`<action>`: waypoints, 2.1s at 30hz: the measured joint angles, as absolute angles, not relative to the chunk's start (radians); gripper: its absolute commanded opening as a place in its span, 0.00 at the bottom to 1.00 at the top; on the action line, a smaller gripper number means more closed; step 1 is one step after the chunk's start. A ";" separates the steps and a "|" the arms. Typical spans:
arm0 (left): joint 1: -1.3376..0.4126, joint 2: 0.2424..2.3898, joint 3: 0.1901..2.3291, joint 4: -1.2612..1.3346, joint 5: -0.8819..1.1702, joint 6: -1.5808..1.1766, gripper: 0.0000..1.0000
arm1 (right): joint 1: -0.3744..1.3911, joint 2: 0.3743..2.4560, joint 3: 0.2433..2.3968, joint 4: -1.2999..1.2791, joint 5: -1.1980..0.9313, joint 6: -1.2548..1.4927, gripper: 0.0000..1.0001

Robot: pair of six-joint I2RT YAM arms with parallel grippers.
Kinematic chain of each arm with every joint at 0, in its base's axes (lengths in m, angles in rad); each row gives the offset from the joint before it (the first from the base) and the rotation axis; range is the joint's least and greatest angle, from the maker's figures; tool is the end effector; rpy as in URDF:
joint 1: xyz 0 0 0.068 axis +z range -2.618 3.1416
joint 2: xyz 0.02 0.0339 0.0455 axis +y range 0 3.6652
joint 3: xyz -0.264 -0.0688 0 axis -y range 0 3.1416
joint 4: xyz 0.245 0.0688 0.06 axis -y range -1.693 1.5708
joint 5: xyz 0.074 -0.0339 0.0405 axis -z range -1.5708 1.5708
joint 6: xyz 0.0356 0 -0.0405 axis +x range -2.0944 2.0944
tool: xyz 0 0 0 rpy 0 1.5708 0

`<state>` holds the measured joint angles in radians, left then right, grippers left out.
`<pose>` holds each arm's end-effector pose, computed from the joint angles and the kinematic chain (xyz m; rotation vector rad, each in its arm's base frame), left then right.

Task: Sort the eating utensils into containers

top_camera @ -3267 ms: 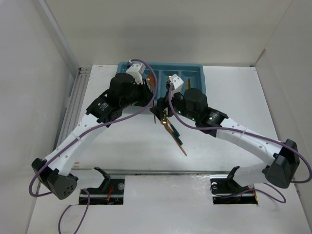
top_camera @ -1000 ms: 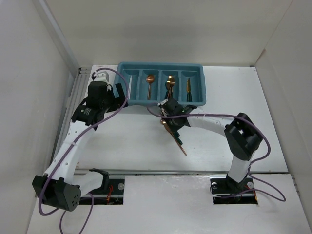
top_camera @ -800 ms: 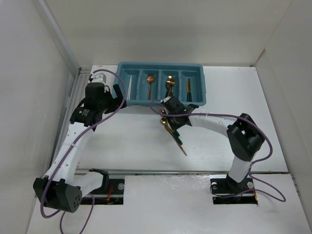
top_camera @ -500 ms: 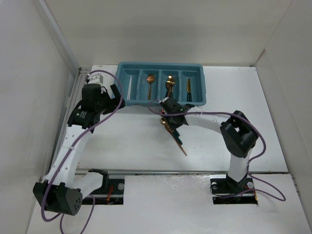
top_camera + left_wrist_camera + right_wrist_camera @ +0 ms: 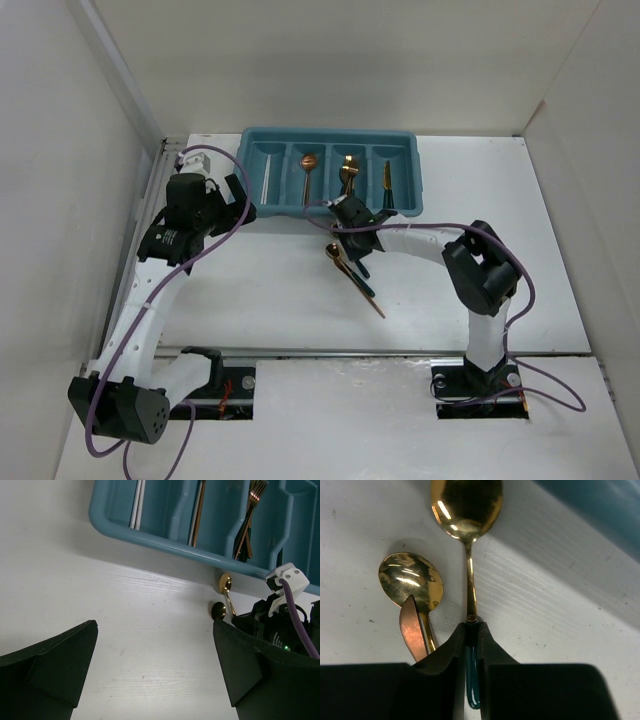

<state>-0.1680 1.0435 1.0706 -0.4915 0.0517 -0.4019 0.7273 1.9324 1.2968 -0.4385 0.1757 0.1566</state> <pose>0.2249 -0.0400 0.3592 -0.2076 2.0487 -0.4085 0.3015 0.2601 0.1674 -0.6810 2.5291 0.0755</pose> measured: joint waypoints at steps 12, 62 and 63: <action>-0.165 1.044 1.071 -0.491 0.052 -0.402 1.00 | 0.750 1.920 1.320 -0.503 0.249 0.054 0.00; -0.123 1.006 1.047 -0.490 0.079 -0.394 1.00 | 0.721 1.896 1.286 -0.390 0.077 0.083 0.38; -0.122 1.006 1.047 -0.491 0.079 -0.394 1.00 | 0.721 1.902 1.286 -0.387 0.077 0.083 0.38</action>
